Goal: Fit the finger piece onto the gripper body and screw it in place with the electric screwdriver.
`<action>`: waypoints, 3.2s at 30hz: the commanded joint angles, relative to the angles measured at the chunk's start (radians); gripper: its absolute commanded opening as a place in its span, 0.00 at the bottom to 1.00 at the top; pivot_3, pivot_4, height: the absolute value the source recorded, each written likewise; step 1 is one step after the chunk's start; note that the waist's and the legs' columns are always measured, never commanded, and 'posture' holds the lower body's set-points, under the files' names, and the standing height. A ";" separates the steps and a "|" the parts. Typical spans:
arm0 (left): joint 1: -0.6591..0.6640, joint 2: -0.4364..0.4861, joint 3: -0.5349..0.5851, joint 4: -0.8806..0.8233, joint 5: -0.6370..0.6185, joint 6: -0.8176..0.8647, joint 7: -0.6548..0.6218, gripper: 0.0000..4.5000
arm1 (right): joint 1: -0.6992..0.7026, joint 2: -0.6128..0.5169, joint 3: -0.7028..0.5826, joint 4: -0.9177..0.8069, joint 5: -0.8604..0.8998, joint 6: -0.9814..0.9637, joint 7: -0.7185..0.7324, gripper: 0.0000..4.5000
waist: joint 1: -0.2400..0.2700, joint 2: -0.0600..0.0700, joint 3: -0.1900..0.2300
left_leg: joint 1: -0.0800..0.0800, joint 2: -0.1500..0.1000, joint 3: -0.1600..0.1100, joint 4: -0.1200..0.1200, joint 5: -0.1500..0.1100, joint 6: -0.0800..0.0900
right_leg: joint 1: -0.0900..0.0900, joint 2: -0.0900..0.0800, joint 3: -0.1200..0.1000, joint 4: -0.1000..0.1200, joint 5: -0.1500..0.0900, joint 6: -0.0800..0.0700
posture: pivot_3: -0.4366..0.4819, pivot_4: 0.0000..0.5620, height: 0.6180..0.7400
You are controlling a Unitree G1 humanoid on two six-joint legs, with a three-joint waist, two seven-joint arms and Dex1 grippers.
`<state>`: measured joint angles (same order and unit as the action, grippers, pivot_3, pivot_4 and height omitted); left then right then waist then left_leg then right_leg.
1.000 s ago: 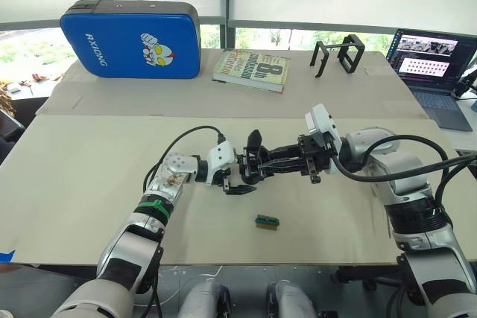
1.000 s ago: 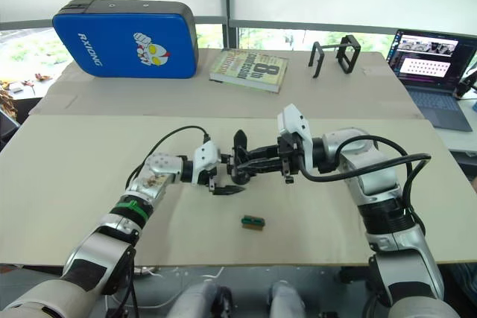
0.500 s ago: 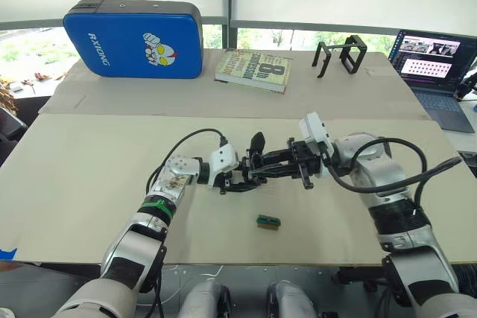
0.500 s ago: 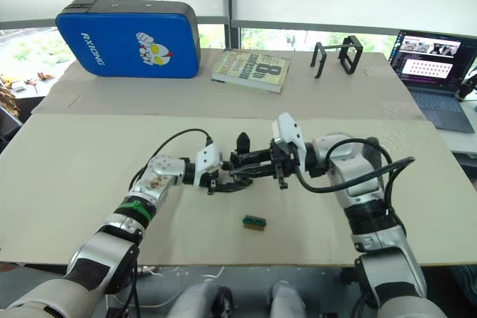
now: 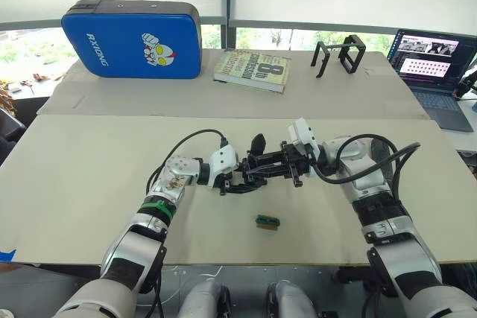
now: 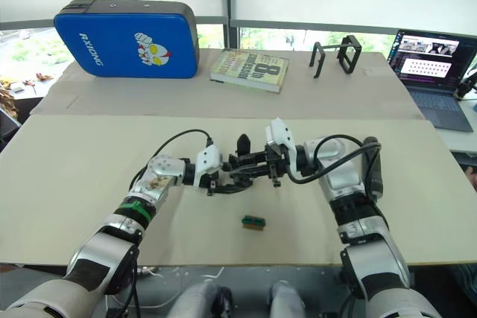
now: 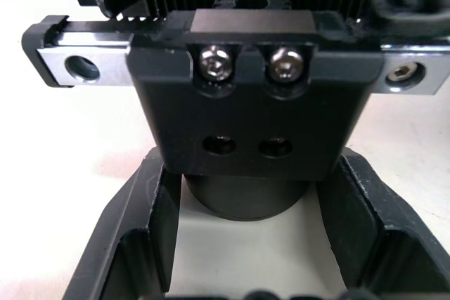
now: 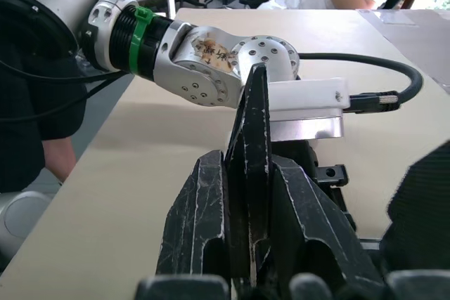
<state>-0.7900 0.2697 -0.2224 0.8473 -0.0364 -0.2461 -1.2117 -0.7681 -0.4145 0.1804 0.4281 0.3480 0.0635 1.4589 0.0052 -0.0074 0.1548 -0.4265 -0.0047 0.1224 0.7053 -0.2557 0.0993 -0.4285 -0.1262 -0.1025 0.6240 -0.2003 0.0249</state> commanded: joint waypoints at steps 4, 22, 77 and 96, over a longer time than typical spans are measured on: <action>-0.001 0.001 -0.007 -0.034 0.005 -0.022 -0.018 0.51 | -0.023 -0.002 -0.007 0.055 -0.034 -0.042 0.012 0.08 | -0.002 0.000 0.000 | 0.000 0.000 0.000 0.000 0.000 0.000 | 0.000 -0.002 0.000 0.000 0.000 0.000 | 0.48 0.27 1.00; 0.004 0.014 -0.005 -0.034 0.012 -0.018 -0.015 0.51 | 0.030 0.040 -0.012 0.238 -0.062 -0.102 0.047 0.08 | -0.013 0.001 -0.001 | 0.005 0.000 -0.001 0.000 -0.003 -0.007 | 0.004 -0.004 0.000 0.000 0.000 0.000 | 0.48 0.27 1.00; 0.049 0.034 -0.003 -0.117 0.008 0.022 0.004 0.51 | 0.014 0.014 0.085 0.388 -0.146 -0.109 0.081 0.08 | -0.020 0.002 -0.010 | 0.021 0.000 0.000 -0.010 -0.008 -0.016 | 0.007 -0.011 -0.001 0.000 0.000 -0.003 | 0.48 0.27 1.00; 0.052 0.037 -0.006 -0.124 0.008 0.029 0.003 0.51 | 0.001 0.022 0.006 0.214 -0.017 -0.039 0.093 0.32 | -0.017 0.002 -0.010 | 0.017 0.000 0.001 -0.010 -0.009 -0.015 | 0.007 -0.021 -0.022 -0.001 0.002 -0.006 | 0.48 0.27 1.00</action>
<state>-0.7303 0.2988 -0.2214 0.7560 -0.0196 -0.2025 -1.1794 -0.7973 -0.3718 0.1780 0.6501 0.3516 -0.0305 1.5408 -0.0115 -0.0055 0.1447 -0.4104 -0.0045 0.1231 0.6952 -0.2645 0.0840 -0.4220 -0.1475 -0.1249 0.6231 -0.1984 0.0190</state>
